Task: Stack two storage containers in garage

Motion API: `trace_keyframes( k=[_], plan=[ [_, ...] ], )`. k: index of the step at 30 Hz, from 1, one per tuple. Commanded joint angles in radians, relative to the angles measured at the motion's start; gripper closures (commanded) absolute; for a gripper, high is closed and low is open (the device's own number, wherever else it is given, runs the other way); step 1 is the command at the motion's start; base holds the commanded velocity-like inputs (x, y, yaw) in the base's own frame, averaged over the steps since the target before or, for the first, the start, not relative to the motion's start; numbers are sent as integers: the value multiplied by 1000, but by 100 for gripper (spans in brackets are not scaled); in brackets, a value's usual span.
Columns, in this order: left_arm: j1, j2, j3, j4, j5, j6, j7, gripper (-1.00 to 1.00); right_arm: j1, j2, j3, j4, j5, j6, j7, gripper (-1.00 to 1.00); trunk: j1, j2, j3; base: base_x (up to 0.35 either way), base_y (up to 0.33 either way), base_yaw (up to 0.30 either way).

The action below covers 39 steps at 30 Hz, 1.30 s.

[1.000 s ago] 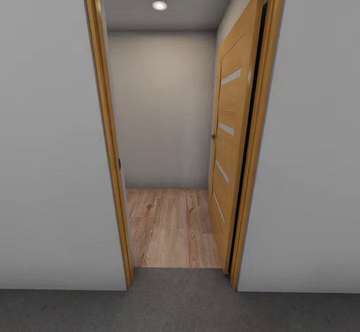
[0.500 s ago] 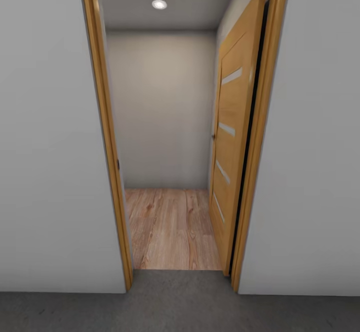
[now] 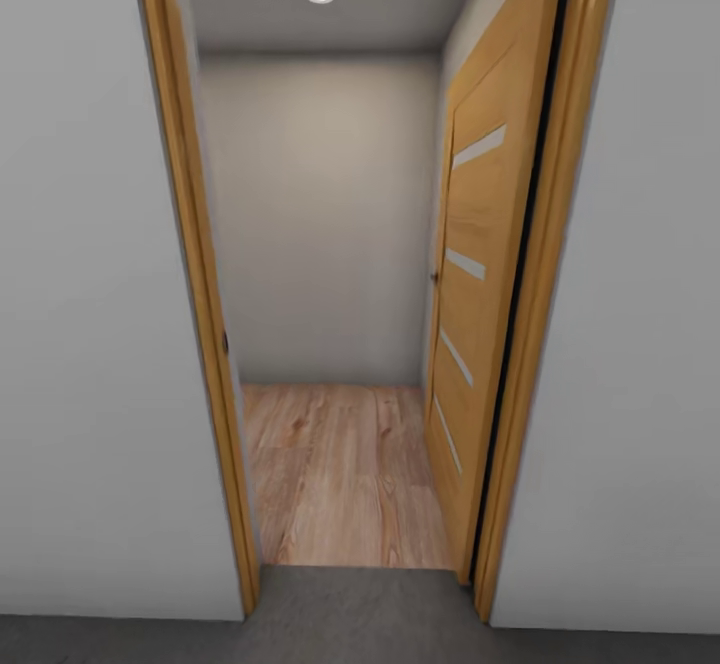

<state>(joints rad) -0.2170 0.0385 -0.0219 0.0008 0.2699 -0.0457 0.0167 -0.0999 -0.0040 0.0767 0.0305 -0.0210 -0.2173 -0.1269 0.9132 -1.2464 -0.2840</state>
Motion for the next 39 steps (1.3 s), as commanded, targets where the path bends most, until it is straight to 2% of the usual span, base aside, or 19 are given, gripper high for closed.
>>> trace_keyframes(
  k=[1, 12, 20, 39],
  plan=[
    [-1, 0, -3, 1, 5, -3, 2, -100, -1, 0, 8, 3, -2, -5, -3, -100, 1, -1, -1, 310, -105, 215],
    [-1, -1, -3, 1, 4, -3, 2, -100, -1, -4, 8, 3, -2, -5, 3, -100, 1, -1, -1, 288, -191, 222],
    [-1, 2, -3, 1, 5, -1, 2, -100, -1, -11, 8, 3, -2, -5, 20, -100, 1, -1, -1, 284, -197, 20],
    [-1, 6, -3, 1, 6, 8, 2, -100, -1, -11, 9, 3, -2, -6, 21, -100, 1, -1, -1, 321, -9, 0]
  ],
)
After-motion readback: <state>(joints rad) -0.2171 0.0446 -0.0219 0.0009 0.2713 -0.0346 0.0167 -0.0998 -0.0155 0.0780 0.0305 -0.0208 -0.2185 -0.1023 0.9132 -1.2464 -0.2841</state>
